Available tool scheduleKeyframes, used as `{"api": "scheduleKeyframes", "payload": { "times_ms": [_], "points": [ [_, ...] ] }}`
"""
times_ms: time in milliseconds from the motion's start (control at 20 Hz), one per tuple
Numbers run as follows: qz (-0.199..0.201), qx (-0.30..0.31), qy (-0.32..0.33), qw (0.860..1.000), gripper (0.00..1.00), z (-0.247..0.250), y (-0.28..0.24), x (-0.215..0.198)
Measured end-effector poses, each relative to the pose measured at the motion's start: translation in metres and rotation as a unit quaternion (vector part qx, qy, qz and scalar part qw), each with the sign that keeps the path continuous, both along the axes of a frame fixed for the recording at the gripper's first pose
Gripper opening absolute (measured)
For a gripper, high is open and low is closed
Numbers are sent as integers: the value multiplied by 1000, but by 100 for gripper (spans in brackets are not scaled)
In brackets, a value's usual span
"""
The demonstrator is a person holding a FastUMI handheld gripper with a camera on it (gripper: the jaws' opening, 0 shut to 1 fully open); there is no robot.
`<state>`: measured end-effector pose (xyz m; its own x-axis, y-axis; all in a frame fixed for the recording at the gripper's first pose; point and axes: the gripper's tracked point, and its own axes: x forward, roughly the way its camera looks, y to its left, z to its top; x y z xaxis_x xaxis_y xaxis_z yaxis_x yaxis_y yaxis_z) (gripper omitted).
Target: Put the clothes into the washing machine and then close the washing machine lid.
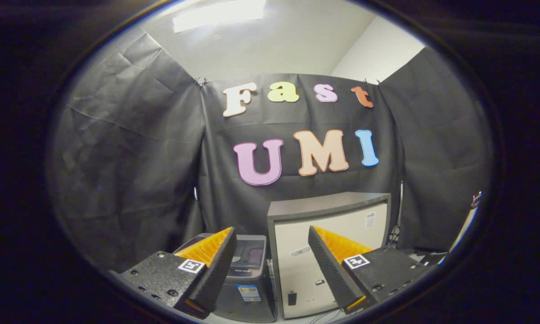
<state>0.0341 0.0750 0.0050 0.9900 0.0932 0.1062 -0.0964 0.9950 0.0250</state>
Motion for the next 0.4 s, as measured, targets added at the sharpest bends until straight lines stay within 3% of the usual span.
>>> {"api": "scheduleKeyframes", "payload": {
  "times_ms": [100, 300, 400],
  "points": [
    [-2, 13, -30, 999, 96, 11, -4, 1],
    [43, 39, -36, 998, 97, 3, 1, 12],
    [10, 26, -39, 999, 97, -1, -22, 22]
  ]
}}
